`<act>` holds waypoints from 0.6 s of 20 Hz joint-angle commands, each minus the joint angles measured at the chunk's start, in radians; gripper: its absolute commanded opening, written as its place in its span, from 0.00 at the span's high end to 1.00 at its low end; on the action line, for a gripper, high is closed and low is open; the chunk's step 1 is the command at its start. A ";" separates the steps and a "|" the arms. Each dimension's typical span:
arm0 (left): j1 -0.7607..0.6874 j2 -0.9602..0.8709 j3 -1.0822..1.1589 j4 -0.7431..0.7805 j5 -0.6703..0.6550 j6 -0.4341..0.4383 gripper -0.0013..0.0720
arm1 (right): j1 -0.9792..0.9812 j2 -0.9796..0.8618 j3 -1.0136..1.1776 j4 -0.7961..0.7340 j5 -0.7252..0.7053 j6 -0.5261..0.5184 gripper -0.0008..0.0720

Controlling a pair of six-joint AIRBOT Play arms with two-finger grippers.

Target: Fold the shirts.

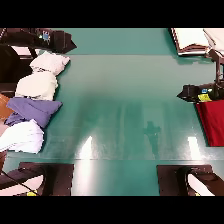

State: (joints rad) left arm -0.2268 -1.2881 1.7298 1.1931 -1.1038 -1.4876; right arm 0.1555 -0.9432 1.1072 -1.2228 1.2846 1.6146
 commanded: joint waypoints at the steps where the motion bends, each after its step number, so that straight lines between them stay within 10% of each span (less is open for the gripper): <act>1: 0.001 -0.006 -0.003 0.174 0.108 0.003 0.71 | 0.001 0.000 0.000 0.001 -0.019 0.001 0.97; 2: 0.001 -0.011 -0.007 0.265 0.146 -0.006 0.21 | 0.001 0.000 0.000 0.001 -0.019 0.000 0.97; 3: 0.005 -0.029 -0.006 0.367 0.182 -0.040 0.05 | 0.001 -0.001 0.000 0.001 -0.021 0.000 0.97; 12: 0.288 -0.443 -0.006 0.448 0.340 -0.189 0.07 | 0.001 0.000 0.000 0.001 -0.021 0.001 0.97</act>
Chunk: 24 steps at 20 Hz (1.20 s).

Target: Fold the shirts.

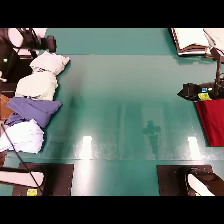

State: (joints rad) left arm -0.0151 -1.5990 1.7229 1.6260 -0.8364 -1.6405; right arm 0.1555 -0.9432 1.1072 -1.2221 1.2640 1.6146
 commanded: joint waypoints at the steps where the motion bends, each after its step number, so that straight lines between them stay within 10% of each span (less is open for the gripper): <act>1: 0.089 -0.174 0.000 0.015 0.106 -0.035 0.07 | 0.001 0.000 0.000 0.000 -0.001 0.001 0.97; 11: 0.111 -0.341 0.015 0.016 0.249 -0.035 0.10 | 0.002 -0.001 0.000 0.000 -0.005 0.001 0.97; 13: 0.111 -0.330 0.052 0.016 0.215 -0.035 0.90 | 0.001 0.000 0.000 0.000 -0.005 0.001 0.97; 14: 0.111 -0.329 0.087 0.016 0.182 -0.035 0.94 | 0.001 0.000 0.000 0.000 -0.005 0.001 0.97; 24: 0.016 0.154 0.330 0.015 -0.150 0.069 0.95 | -0.005 0.000 0.303 -0.011 -0.010 -0.046 0.97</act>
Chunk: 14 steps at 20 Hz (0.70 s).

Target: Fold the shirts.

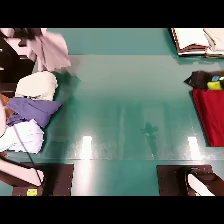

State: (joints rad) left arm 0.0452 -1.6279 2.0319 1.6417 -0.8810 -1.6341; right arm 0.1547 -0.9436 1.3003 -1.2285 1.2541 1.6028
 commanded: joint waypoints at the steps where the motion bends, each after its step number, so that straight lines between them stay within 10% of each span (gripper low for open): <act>1: -0.077 0.262 0.021 0.000 -0.163 0.072 0.95 | -0.005 0.000 0.159 -0.005 0.002 -0.044 0.97; 7: -0.370 0.470 0.010 -0.002 -0.469 0.042 0.95 | -0.005 0.000 0.336 -0.003 0.006 -0.067 0.97; 13: -0.795 0.399 -0.287 -0.118 -0.324 -0.006 0.94 | -0.004 0.000 0.410 -0.002 0.098 -0.068 0.97; 14: -0.835 0.375 -0.340 -0.178 -0.257 0.013 0.69 | -0.005 0.000 0.418 -0.002 0.121 -0.068 0.97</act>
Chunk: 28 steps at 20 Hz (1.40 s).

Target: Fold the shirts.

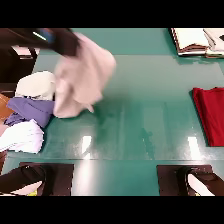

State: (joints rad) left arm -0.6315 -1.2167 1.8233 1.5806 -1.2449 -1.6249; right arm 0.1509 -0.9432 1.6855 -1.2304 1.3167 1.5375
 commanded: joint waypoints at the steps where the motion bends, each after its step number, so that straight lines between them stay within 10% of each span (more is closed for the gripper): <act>1: -0.187 -0.063 -0.177 -0.166 0.179 0.016 0.26 | -0.001 0.000 0.040 0.000 0.082 -0.002 0.97; 13: 0.397 -0.029 -0.355 -0.146 -0.086 -0.017 0.31 | 0.000 0.018 0.040 0.000 0.111 -0.002 0.97; 28: 0.565 -0.072 -0.925 -0.401 0.254 0.064 0.31 | 0.000 0.008 0.040 0.000 0.103 -0.002 0.97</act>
State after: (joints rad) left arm -0.0700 -1.2682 0.9367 1.2423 -1.0435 -1.5867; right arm 0.1509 -0.9291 1.7245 -1.2308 1.4166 1.5349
